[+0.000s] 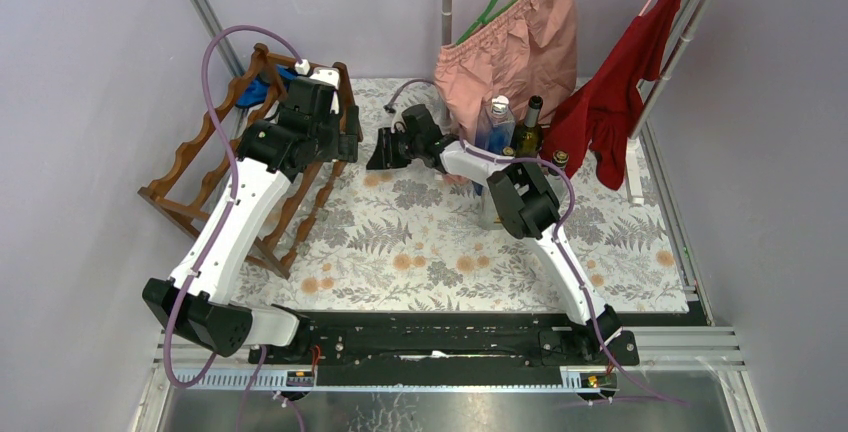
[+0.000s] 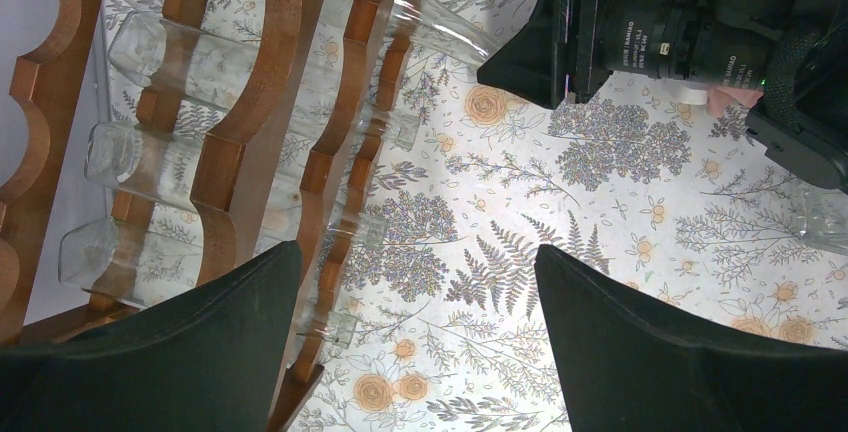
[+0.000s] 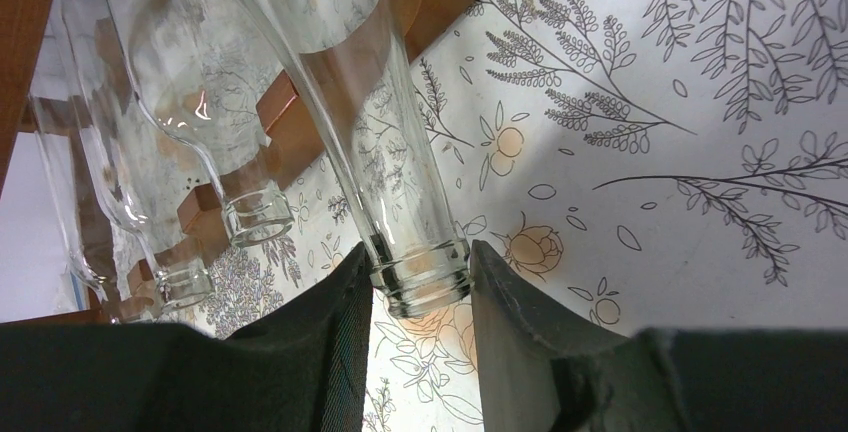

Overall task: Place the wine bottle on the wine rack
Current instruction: Place the wine bottle in the wine rack.

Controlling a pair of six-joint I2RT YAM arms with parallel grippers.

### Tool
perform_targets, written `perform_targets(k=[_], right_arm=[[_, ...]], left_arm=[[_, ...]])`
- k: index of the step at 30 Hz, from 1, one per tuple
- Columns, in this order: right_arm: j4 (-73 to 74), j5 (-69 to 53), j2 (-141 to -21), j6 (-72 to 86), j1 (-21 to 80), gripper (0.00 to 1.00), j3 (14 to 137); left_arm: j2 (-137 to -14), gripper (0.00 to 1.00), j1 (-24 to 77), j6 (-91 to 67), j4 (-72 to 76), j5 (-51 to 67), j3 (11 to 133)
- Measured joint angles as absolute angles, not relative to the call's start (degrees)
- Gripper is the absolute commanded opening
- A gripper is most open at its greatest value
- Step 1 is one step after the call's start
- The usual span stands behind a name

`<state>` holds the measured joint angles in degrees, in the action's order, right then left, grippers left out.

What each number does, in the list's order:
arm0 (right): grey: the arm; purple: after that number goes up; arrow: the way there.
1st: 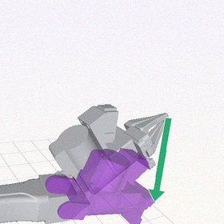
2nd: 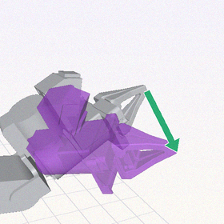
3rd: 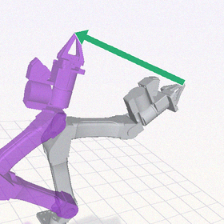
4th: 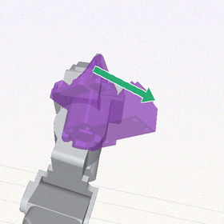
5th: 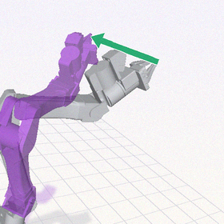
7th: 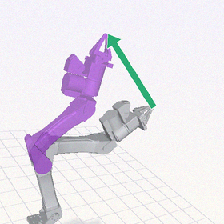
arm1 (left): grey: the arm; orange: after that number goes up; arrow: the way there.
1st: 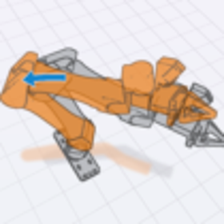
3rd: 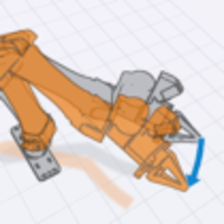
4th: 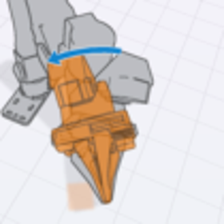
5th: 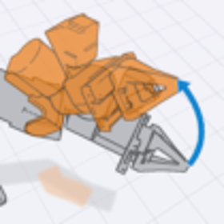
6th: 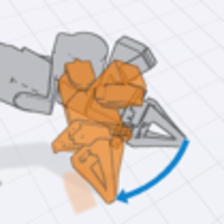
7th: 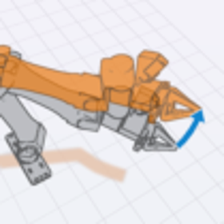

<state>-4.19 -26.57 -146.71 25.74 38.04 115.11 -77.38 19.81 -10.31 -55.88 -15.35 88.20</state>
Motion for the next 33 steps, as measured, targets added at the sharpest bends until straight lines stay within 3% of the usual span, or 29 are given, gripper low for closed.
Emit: perform_targets(k=[33], right_arm=[[1.61,-28.53,-150.12,27.27,36.34,0.00,124.27]], left_arm=[[-78.94,0.93,19.81,-9.47,-56.16,-14.96,89.69]])
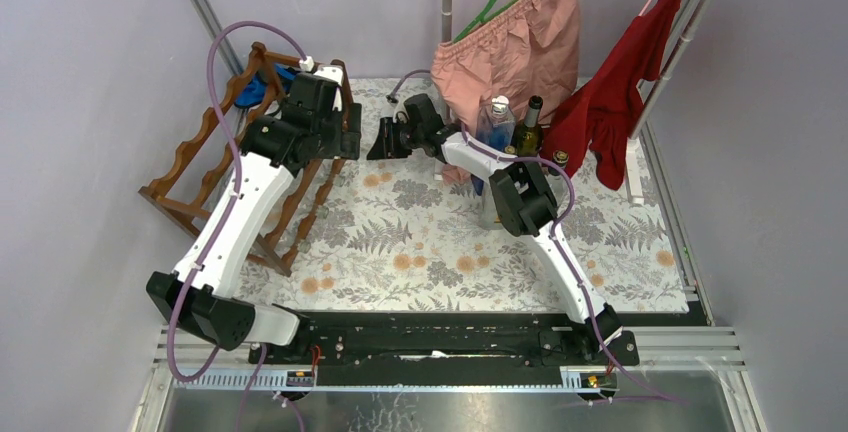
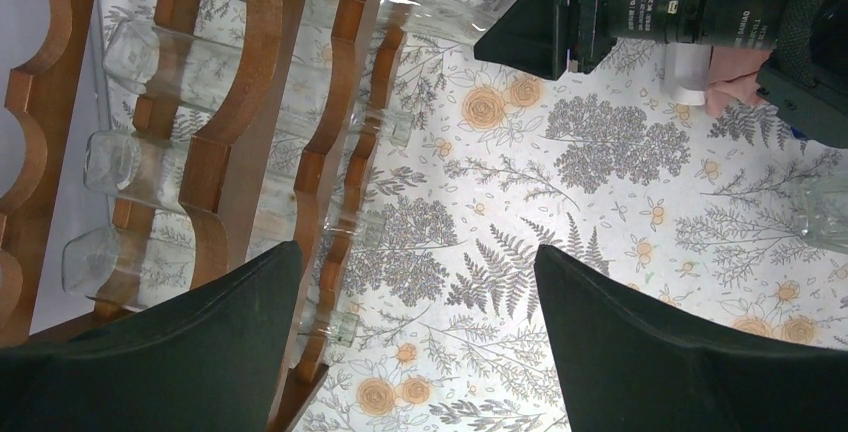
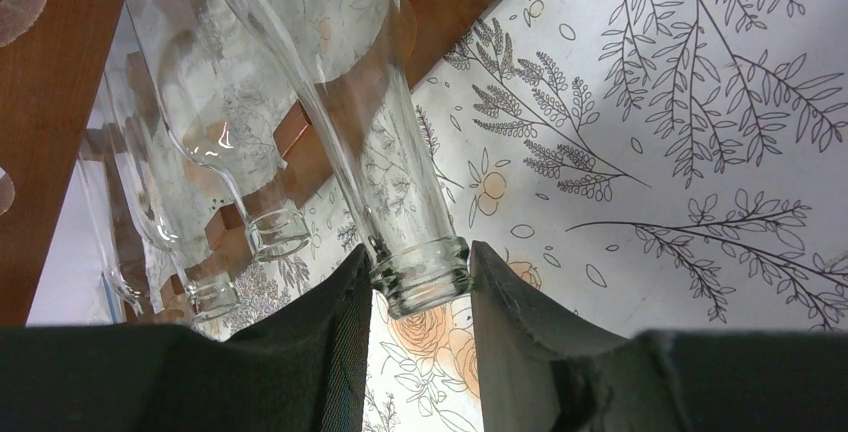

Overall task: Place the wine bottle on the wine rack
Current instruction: Place the wine bottle in the wine rack.

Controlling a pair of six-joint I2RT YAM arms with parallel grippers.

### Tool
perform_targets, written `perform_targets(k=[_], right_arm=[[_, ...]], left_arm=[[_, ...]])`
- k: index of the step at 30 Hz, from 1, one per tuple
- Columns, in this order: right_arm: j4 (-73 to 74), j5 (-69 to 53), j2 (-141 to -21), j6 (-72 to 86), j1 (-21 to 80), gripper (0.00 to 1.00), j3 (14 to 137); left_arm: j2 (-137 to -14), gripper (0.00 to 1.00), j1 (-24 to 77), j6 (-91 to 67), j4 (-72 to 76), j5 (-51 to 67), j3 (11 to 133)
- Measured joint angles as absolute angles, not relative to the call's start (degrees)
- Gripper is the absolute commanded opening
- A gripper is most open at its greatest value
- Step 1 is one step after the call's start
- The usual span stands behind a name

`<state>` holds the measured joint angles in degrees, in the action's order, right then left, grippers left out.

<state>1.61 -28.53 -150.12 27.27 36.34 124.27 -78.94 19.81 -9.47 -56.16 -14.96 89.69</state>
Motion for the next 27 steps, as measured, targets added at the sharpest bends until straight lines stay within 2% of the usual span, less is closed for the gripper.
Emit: perform_targets(k=[15,27], right_arm=[[1.28,-29.19,-150.91,30.26,36.18,0.00,124.70],[0.25,-29.67,-150.91,31.77,36.05,0.00,123.98]], left_arm=[[-79.72,0.94,19.79,-8.97,-57.30,-16.40,91.50],[-88.55,0.94,15.00,-3.99,-57.84,-16.69,104.03]])
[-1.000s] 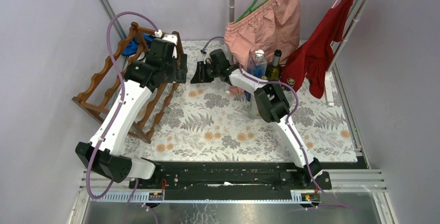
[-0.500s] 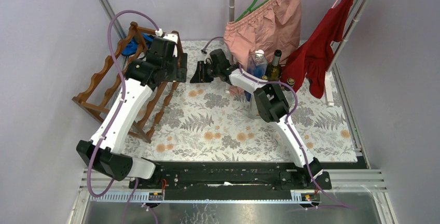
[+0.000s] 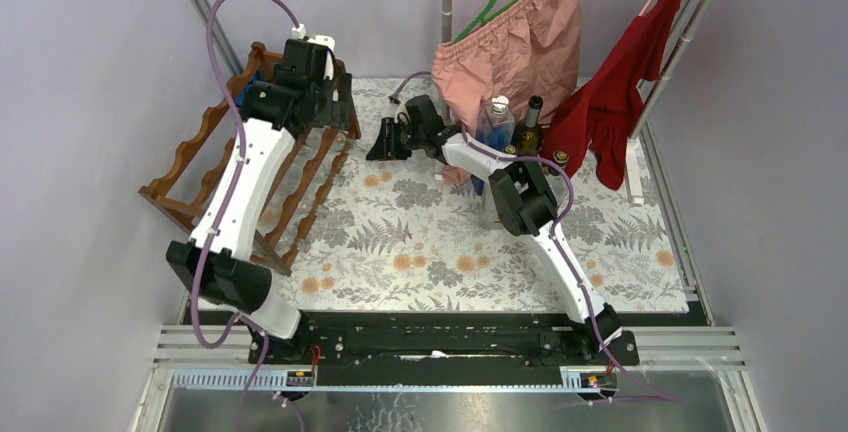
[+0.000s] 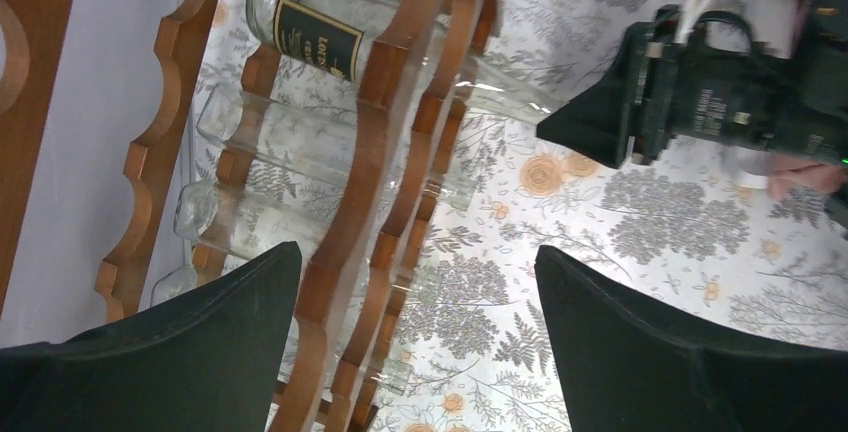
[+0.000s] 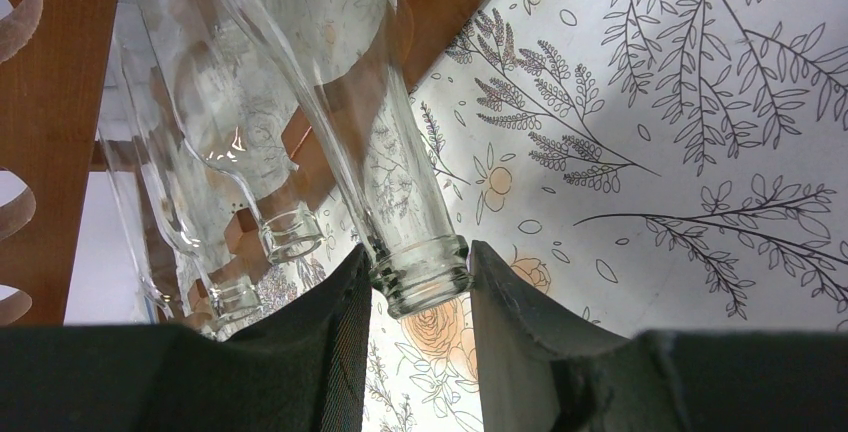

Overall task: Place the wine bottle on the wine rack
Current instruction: Place the wine bottle in the wine rack.

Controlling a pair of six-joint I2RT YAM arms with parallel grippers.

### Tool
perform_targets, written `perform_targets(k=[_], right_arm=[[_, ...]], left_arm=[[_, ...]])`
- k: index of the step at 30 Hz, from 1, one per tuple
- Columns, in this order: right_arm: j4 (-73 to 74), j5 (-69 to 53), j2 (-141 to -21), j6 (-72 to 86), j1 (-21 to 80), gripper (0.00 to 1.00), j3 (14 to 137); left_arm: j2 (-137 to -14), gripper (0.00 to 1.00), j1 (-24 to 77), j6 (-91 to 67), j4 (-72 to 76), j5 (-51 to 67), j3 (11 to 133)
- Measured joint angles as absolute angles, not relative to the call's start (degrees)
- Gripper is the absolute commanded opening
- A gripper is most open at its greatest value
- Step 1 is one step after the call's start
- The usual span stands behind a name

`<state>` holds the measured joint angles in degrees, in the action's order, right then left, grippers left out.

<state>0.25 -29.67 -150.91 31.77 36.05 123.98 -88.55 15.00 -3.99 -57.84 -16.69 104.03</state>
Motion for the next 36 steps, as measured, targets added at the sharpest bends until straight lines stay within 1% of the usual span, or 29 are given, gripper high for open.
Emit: perform_targets(k=[4,8,9,16,18,22,33,36], right_arm=[[0.05,-29.76,-150.91,31.99,36.03,0.00,123.87],[-0.08,-29.89,-150.91,32.14,35.99,0.00,123.83],[-0.10,-29.91,-150.91,32.21,35.99,0.00,123.81],[-0.10,-29.80,-150.91,32.93,35.97,0.01,123.76],[-0.08,-29.74,-150.91,33.17,35.97,0.01,123.76],[-0.08,-29.67,-150.91,33.50,35.97,0.01,123.76],[-4.27,-29.93,-150.12,35.00,35.83,0.01,120.16],[-5.89,-29.82,-149.82,35.46,35.83,0.01,118.78]], left_arm=[[-92.64,0.94,10.31,-3.29,-57.39,-14.31,104.01],[-96.51,0.93,7.66,-2.83,-55.37,-12.71,104.01],[-97.25,0.91,7.60,-2.72,-54.78,-12.49,104.01],[-100.68,0.66,7.51,-0.80,-49.71,-9.58,103.94],[-101.08,0.57,7.29,-0.32,-48.90,-8.67,103.98],[-101.91,0.42,6.76,0.54,-48.36,-7.44,104.38],[-102.78,0.20,4.08,3.11,-48.38,-1.52,104.95],[-102.37,0.18,3.64,4.25,-47.99,0.30,104.38]])
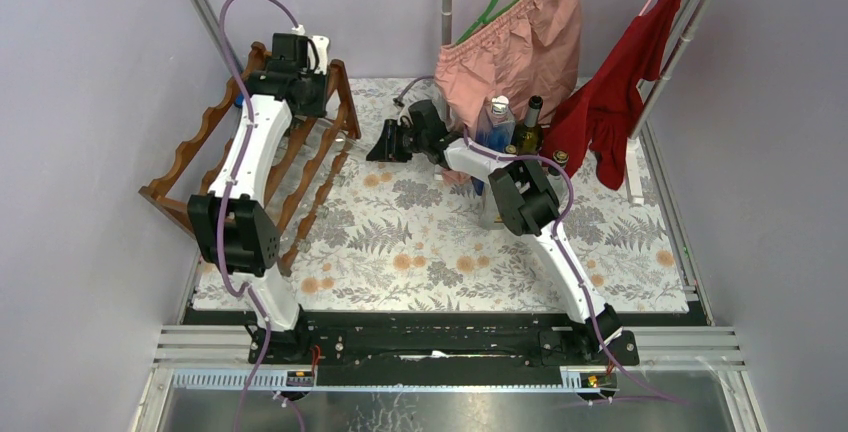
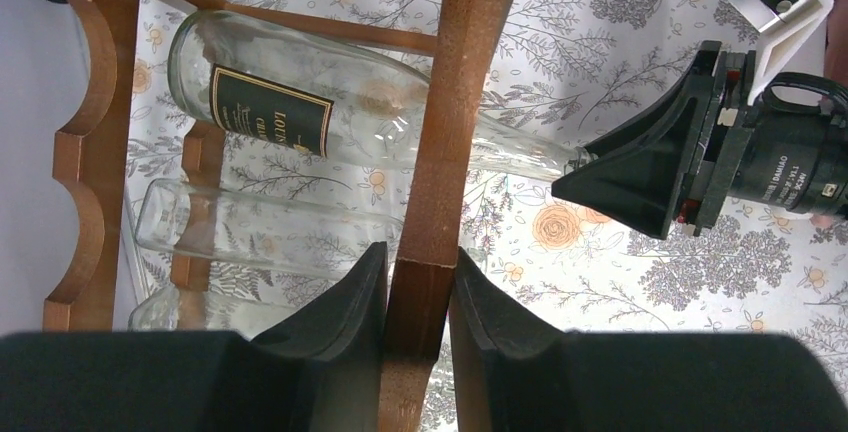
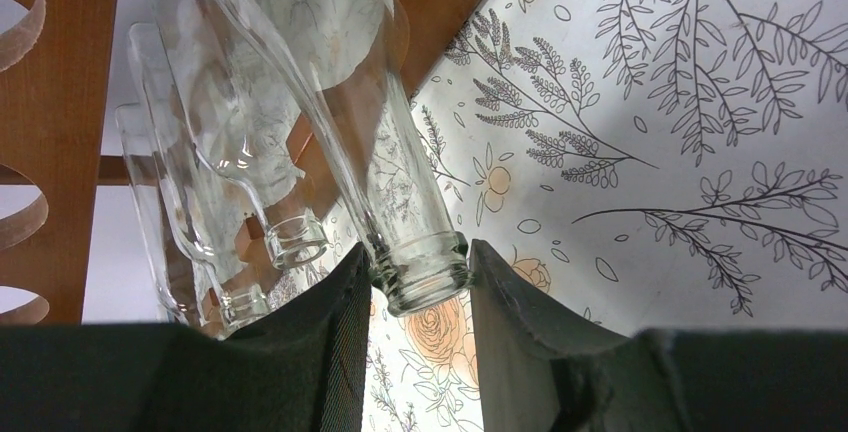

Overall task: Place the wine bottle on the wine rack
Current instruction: Place the wine bottle in the wine rack.

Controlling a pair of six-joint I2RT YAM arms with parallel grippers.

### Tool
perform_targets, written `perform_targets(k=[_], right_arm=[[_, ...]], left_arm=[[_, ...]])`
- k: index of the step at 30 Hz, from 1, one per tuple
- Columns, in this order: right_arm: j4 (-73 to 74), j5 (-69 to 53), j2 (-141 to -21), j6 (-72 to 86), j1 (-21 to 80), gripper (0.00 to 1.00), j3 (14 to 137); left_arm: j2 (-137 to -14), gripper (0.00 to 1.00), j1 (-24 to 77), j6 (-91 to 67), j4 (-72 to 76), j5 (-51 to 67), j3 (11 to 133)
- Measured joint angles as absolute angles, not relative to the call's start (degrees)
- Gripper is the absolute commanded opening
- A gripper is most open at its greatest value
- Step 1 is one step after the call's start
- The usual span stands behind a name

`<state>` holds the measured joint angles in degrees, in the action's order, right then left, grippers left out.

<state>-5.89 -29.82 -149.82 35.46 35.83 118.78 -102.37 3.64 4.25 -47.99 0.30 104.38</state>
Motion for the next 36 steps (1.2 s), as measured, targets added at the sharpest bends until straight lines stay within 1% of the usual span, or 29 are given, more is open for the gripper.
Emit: perform_targets(k=[6,16,21,36], right_arm=[[-9.61,-28.51,-147.96,36.38,35.83,0.01,114.52],[-9.89,-27.92,-147.33,36.34,35.83,0.01,113.58],[-11.60,-26.76,-145.47,37.45,35.81,0.01,110.26],[-6.07,-26.55,-146.10,39.55,35.40,0.02,114.72]], left_arm=[[-100.90,0.17,3.09,6.85,-46.26,3.46,102.32],[-100.64,0.16,2.48,9.74,-46.22,6.33,102.10],[-100.55,0.16,2.46,10.11,-46.41,7.75,102.10],[-99.77,0.16,2.11,10.76,-45.25,9.21,100.75]])
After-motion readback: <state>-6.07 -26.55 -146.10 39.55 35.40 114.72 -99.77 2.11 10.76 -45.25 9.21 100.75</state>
